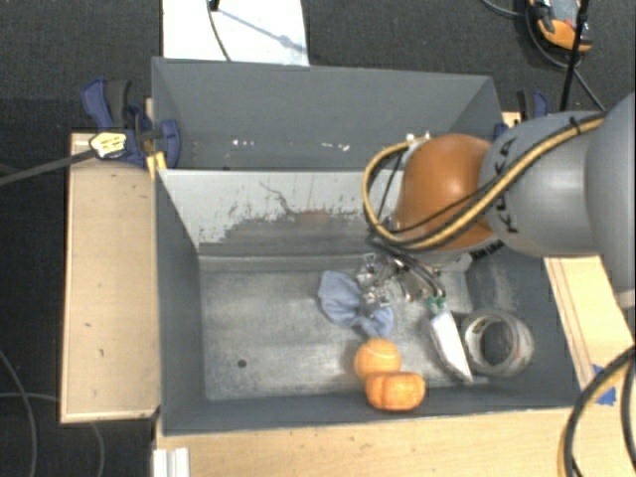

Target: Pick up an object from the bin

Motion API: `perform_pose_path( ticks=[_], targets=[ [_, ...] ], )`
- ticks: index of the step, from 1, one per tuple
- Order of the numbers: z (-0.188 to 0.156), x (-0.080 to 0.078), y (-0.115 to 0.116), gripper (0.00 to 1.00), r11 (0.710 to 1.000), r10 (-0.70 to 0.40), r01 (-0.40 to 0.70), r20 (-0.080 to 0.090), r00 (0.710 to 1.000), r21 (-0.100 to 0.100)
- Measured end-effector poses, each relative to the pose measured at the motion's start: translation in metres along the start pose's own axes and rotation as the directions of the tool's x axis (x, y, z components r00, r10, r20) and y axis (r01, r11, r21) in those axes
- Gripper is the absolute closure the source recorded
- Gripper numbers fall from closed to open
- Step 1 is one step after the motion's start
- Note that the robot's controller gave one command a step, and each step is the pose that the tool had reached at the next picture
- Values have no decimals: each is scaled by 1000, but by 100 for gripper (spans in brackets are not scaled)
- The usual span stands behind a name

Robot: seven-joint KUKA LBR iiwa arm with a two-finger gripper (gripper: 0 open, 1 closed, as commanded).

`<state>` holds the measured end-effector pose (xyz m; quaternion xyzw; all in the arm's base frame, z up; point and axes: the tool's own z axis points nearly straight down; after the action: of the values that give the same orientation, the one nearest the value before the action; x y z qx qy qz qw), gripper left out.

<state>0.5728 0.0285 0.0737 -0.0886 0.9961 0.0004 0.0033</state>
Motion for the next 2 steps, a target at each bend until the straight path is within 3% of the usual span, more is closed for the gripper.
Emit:
perform_pose_path(
  ticks=[2],
  targets=[
    [-4, 2, 0, 100, 1000, 1, -1, -4, 1000, -1]
  ],
)
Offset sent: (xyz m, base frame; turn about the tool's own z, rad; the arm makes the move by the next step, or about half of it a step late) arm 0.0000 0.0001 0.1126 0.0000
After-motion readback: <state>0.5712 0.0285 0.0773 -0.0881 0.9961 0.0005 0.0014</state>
